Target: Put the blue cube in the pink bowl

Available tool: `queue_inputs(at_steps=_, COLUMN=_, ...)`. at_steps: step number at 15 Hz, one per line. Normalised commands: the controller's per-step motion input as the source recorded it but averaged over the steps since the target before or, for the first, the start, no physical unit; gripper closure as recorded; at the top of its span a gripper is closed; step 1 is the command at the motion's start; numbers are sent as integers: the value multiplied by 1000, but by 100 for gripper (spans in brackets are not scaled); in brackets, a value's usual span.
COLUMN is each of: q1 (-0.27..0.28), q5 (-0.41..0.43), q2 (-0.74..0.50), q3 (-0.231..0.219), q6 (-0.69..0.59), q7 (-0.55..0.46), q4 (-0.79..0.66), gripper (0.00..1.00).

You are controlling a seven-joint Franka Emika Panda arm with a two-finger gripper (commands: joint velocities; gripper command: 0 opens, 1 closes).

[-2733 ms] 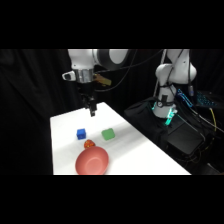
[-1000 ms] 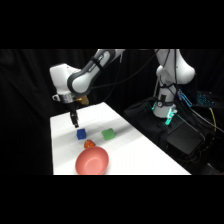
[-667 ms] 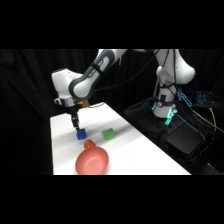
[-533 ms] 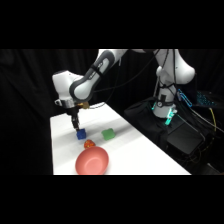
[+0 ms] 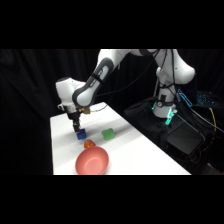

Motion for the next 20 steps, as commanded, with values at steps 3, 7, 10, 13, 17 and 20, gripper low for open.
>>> queue_inputs(at_steps=3, q1=19, q5=42, q2=0, q3=-35, q6=231, q7=102, q4=-116, gripper=0)
queue_inputs(at_steps=7, q1=7, q5=63, q2=6, q3=-29, q6=223, q7=75, q4=-98, gripper=0)
queue_inputs(at_steps=10, q1=-1, q5=80, q2=21, q3=-6, q6=200, q7=29, q4=-66, gripper=0)
queue_inputs(at_steps=13, q1=-2, q5=73, q2=48, q3=-7, q6=166, q7=16, q4=-13, gripper=30)
queue_inputs(at_steps=17, q1=19, q5=42, q2=11, q3=-31, q6=138, q7=25, q4=-16, gripper=68)
queue_inputs(at_steps=20, q1=50, q5=0, q2=-95, q3=-61, q6=105, q7=29, q4=-81, gripper=73)
